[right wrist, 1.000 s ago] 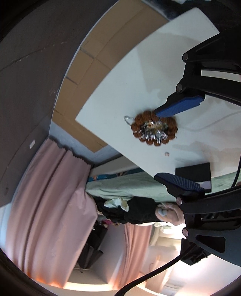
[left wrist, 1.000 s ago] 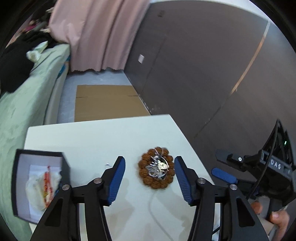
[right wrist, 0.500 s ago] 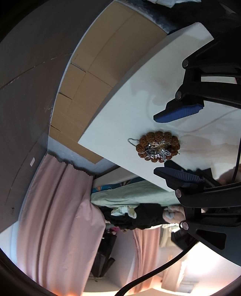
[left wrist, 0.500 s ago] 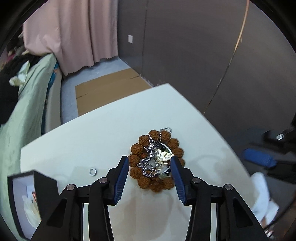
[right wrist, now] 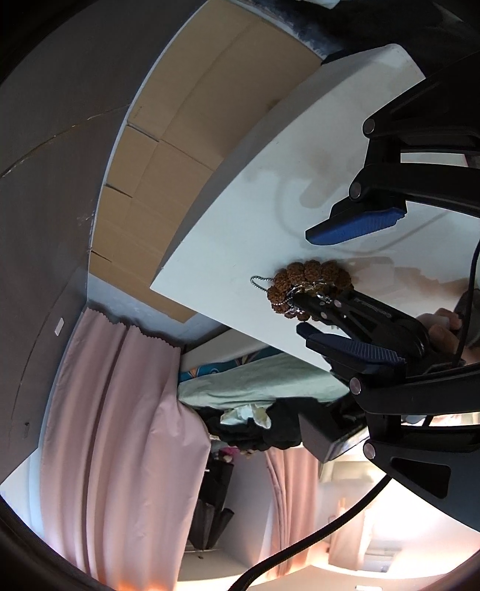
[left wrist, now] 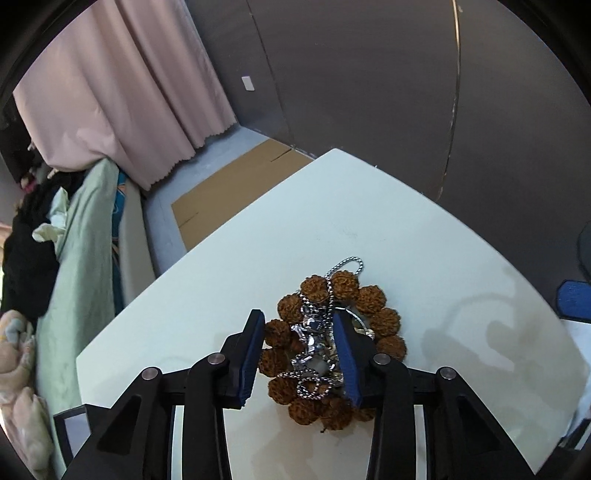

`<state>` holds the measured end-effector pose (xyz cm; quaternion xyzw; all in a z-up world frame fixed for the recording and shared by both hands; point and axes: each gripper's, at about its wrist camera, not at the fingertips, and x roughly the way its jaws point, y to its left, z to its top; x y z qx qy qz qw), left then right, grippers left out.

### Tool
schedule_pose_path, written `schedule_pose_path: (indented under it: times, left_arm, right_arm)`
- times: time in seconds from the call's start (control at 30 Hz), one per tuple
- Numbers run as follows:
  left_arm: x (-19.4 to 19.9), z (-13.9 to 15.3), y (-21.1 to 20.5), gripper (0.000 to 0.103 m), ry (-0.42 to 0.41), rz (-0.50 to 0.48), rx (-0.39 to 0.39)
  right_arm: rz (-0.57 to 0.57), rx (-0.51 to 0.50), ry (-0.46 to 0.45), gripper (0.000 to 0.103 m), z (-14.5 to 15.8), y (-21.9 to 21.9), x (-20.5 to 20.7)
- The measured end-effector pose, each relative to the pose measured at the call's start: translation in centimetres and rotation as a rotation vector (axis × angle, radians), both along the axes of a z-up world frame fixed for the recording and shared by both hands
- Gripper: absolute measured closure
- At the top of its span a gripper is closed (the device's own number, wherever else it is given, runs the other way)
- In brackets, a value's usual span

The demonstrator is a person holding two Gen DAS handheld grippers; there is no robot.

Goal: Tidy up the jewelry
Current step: 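Grasp the brown seed-bead bracelet with silver charms with the left gripper, then lift the brown bracelet with the left gripper while the right gripper grips its beads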

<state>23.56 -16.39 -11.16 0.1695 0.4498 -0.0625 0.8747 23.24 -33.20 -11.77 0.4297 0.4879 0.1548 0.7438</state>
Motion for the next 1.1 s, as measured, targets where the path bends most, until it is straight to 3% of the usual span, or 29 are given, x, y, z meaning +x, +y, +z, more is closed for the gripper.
schedule_pose_path:
  times: [0.1, 0.2, 0.27, 0.5, 0.73, 0.9, 1.1]
  left_arm:
    - [-0.1, 0.0, 0.4, 0.070, -0.011, -0.005, 0.003]
    - [-0.3, 0.1, 0.6, 0.078, -0.019, -0.020, 0.023]
    - [-0.5, 0.4, 1.0, 0.087, -0.018, -0.018, -0.004]
    - [-1.3, 2.0, 3.3, 0.088, -0.023, 0.032, -0.159]
    - [-2.3, 6.0, 5.3, 0.090, -0.093, 0.052, -0.309]
    - [-3.1, 8.7, 6.6, 0.091, -0.143, 0.061, -0.391]
    - [-4.3, 11.8, 7.5, 0.091, -0.205, 0.053, -0.435]
  right_arm:
    - [0.008, 0.003, 0.002, 0.051, -0.1, 0.1, 0.1]
    - [0.020, 0.002, 0.002, 0.051, -0.1, 0.5, 0.2]
    - [0.028, 0.002, 0.004, 0.051, -0.2, 0.7, 0.2]
    - [0.039, -0.015, 0.008, 0.051, -0.4, 1.0, 0.3]
    - [0.061, -0.057, 0.013, 0.051, -0.6, 2.0, 0.5]
    - [0.082, -0.084, 0.027, 0.059, -1.1, 3.2, 0.9]
    - [0.104, -0.115, 0.050, 0.064, -2.0, 4.3, 1.7]
